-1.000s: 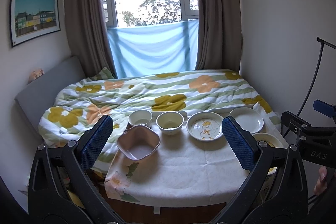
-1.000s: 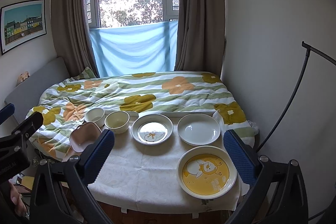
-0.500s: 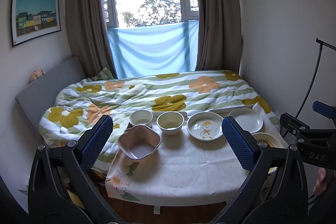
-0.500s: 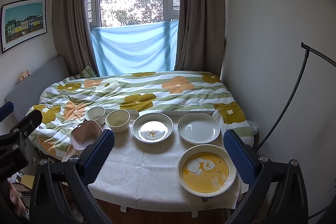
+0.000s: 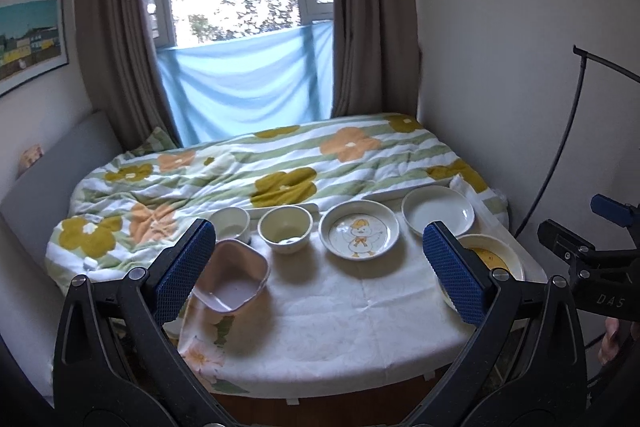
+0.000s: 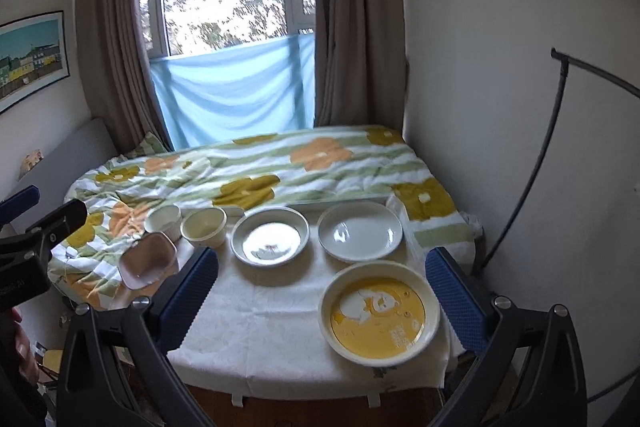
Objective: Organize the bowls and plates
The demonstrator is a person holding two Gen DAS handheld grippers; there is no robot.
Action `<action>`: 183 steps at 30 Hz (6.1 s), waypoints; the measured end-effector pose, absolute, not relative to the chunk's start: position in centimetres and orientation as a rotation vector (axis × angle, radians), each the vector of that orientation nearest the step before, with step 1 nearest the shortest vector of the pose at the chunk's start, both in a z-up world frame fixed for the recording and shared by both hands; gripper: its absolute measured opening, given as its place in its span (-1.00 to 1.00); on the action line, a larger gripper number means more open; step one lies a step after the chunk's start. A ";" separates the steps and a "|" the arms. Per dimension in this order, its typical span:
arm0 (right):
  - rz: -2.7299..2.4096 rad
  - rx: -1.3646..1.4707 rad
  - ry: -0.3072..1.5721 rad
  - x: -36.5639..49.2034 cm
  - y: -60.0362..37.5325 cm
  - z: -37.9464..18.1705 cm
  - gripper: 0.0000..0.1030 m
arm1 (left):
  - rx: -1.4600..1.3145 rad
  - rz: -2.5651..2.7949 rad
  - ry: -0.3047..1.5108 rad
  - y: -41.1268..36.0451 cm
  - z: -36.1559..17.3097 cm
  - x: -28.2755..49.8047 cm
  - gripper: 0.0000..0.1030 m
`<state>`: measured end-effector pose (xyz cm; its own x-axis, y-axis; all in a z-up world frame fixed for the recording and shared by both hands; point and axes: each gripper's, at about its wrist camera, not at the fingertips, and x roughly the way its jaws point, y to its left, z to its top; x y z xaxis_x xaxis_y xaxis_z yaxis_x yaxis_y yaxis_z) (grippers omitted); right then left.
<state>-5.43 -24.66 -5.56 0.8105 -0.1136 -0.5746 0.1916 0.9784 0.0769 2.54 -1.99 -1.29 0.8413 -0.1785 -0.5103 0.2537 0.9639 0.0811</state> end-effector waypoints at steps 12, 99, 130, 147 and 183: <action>-0.179 0.460 0.817 -4.7 -35.3 -15.6 0.99 | 0.178 -0.543 0.869 -12.8 -13.0 10.8 1.00; 0.359 0.299 1.225 13.1 -15.7 -30.0 -0.70 | -0.043 -0.310 1.281 10.8 -29.5 15.6 -0.65; 0.357 0.256 1.158 14.0 -14.4 -31.6 0.03 | 0.019 -0.318 1.214 9.7 -31.5 16.8 0.41; 0.354 0.242 1.038 11.1 -18.9 -24.3 0.03 | 0.029 -0.223 1.085 7.8 -23.9 12.3 0.48; -0.248 0.699 0.929 14.9 -41.9 -24.0 0.40 | 0.349 -0.935 1.136 -26.2 -22.7 36.7 0.49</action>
